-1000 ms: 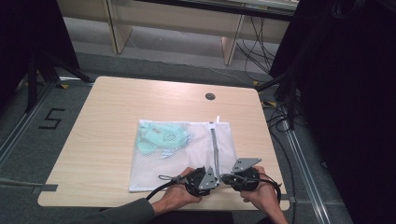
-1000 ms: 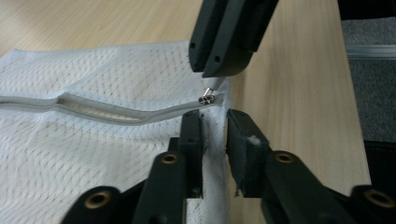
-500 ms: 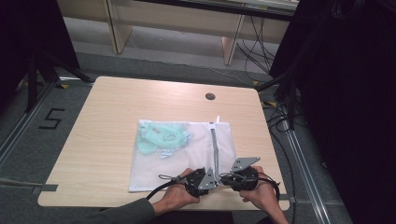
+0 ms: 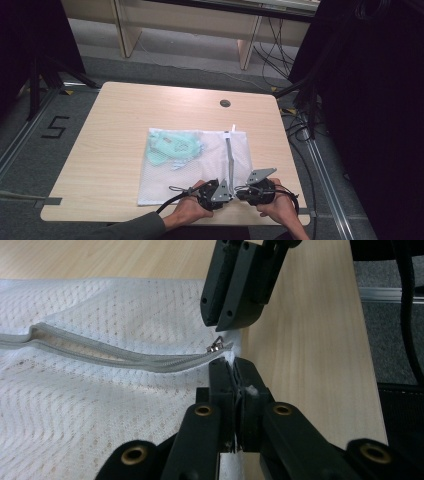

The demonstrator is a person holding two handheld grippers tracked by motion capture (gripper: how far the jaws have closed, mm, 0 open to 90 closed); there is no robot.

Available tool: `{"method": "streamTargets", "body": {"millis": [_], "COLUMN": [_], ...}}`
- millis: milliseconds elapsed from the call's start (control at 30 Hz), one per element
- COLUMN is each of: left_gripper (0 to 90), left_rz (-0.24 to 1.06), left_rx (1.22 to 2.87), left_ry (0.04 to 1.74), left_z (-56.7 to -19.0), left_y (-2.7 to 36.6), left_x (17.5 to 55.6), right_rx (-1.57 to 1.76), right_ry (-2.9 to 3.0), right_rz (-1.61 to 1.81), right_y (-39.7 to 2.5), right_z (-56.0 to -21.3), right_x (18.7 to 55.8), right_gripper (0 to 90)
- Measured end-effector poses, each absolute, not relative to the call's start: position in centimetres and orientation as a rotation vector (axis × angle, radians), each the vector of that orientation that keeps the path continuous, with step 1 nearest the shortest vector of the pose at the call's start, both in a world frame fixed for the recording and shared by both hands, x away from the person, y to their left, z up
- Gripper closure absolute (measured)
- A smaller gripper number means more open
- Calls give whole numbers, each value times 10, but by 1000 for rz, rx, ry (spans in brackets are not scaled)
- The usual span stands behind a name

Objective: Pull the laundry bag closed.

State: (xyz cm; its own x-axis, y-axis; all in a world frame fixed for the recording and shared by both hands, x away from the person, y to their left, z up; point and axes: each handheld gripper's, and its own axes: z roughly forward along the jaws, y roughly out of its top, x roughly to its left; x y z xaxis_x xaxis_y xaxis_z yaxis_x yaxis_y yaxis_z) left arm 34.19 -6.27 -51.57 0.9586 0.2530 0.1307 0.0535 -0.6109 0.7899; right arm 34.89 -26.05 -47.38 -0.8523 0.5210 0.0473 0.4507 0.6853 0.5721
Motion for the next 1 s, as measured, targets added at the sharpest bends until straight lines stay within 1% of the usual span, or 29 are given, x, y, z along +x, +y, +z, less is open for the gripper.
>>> {"method": "streamTargets", "body": {"millis": [233,300,367,433,467,533,600,700,833,867,1000], "left_gripper": [878,879,879,879,879,879,879,879,879,879,879], "left_rz": [275,302,286,263,272,268,251,259,236,233,251], "left_rx": [2220,2233,2238,2233,2238,2233,2241,2228,2220,2218,2233], "left_ry": [207,173,170,189,179,188,180,188,202,205,186], "left_z": [-518,-518,-518,-519,-519,-520,-519,-519,-520,-520,-519], "left_y": [-63,-63,-63,-63,-63,-63,-62,-63,-63,-63,-62], "left_x": [341,341,342,341,341,340,341,340,338,338,339], "right_rx": [764,780,771,752,701,767,726,768,755,710,723], "right_ry": [2788,2796,2798,2795,2800,2790,2806,2797,2800,2794,2797], "right_rz": [865,853,846,827,830,833,800,820,812,798,810], "right_y": [-256,-256,-256,-256,-256,-254,-255,-254,-253,-254,-254], "right_z": [-476,-474,-474,-473,-474,-476,-474,-476,-477,-477,-477], "right_x": [351,351,351,352,355,353,356,356,360,363,365], "right_gripper": [866,866,866,866,866,866,866,866,866,866,866]}}
